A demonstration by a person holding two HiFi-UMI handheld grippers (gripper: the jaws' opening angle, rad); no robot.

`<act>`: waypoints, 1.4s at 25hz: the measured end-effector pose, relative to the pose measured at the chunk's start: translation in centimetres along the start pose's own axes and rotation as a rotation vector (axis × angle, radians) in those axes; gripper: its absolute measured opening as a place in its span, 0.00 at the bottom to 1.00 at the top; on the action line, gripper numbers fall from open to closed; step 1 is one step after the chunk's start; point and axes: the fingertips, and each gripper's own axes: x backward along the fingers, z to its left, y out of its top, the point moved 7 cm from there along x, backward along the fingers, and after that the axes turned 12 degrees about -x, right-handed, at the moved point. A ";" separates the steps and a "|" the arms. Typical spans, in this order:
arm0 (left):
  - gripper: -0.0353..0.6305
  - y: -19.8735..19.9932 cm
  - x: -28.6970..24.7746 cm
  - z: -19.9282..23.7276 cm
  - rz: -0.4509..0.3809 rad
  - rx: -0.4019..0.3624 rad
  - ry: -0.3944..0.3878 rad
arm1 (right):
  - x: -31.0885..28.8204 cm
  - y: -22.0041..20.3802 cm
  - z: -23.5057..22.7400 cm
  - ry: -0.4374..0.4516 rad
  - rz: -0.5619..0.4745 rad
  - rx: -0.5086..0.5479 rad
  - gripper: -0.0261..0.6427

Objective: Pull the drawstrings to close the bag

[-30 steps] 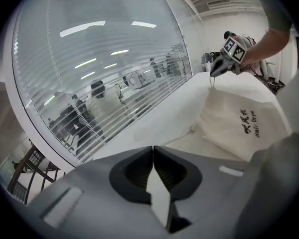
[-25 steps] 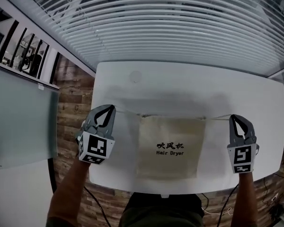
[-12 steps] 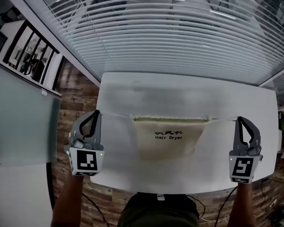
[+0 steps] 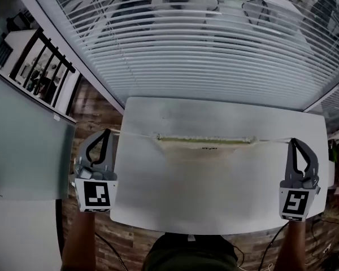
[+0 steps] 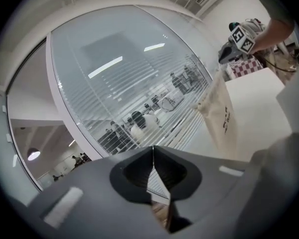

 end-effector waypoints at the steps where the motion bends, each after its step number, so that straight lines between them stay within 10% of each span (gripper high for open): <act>1: 0.07 -0.5 -0.3 -0.1 0.000 -0.001 0.006 | -0.3 -0.4 0.4 -0.005 -0.004 -0.002 0.06; 35: 0.07 -1.7 3.8 8.3 0.005 0.221 0.174 | 2.0 -0.5 -7.4 -0.179 -0.065 -0.098 0.06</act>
